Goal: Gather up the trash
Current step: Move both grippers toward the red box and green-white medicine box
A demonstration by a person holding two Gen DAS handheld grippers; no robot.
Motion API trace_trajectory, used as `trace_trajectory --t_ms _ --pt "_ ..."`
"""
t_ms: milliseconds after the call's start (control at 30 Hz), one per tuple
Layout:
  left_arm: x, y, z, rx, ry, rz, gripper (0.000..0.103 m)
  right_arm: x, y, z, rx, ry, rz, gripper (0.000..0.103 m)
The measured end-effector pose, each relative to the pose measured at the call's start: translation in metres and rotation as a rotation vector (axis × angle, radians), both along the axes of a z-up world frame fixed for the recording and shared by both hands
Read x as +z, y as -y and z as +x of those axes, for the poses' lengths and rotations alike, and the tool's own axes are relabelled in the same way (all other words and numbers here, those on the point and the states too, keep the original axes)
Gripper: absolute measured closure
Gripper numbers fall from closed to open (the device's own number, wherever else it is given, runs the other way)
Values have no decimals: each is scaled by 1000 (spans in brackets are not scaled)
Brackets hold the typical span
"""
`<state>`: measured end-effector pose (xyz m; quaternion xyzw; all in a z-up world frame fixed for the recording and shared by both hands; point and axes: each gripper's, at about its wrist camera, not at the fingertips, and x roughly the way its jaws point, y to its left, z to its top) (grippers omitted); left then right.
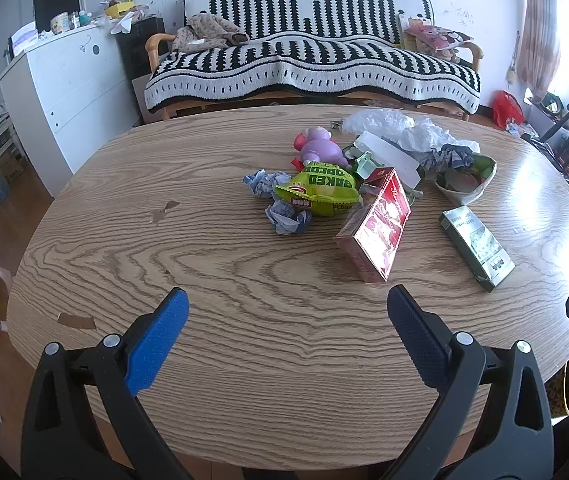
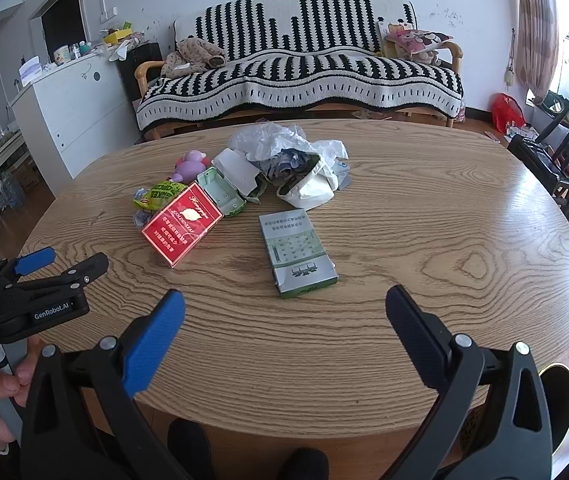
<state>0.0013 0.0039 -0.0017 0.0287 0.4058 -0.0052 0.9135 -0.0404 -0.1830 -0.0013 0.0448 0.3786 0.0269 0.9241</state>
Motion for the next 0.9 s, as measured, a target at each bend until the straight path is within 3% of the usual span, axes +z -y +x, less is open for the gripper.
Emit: trace_trajectory --t_ms 700,900 --pt "-6 1 1 -7 -13 0 7 -7 0 0 3 -13 8 6" --pt "-21 14 17 -91 -111 -78 7 -18 6 19 8 -65 14 6"
